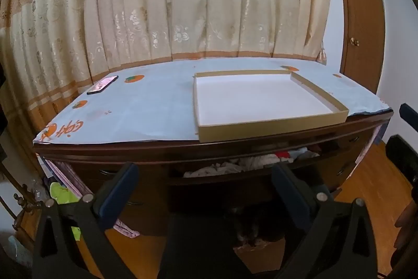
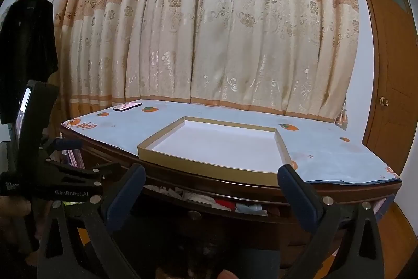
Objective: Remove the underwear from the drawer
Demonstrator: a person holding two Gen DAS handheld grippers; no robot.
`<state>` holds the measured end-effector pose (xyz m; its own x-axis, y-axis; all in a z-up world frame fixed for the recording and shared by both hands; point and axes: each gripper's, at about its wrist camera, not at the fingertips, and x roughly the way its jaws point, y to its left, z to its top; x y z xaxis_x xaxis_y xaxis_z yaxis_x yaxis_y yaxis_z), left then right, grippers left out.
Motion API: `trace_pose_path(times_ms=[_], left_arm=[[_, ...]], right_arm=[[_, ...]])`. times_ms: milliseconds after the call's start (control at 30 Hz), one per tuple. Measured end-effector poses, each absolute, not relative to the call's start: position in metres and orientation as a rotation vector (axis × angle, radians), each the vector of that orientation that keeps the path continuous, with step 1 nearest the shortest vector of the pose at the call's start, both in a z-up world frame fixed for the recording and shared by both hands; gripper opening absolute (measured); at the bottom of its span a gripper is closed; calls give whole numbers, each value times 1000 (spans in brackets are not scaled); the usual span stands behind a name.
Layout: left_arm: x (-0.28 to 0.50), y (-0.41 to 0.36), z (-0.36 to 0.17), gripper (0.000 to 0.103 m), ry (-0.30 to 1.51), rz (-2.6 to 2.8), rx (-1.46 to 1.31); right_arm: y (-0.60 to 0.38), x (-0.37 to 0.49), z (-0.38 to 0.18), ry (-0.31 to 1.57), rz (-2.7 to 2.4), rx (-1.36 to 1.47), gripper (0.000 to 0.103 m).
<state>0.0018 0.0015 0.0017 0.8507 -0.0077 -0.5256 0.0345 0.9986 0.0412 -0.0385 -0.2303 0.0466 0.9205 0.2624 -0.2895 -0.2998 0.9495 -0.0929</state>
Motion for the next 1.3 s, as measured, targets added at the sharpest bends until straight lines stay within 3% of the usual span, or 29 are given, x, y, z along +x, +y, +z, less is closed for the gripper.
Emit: trace_pose_path(times_ms=[1300], left_arm=[[0,3,9,103,528,-17,62]], right_arm=[[-223,-38,42,286,296,-158,102]])
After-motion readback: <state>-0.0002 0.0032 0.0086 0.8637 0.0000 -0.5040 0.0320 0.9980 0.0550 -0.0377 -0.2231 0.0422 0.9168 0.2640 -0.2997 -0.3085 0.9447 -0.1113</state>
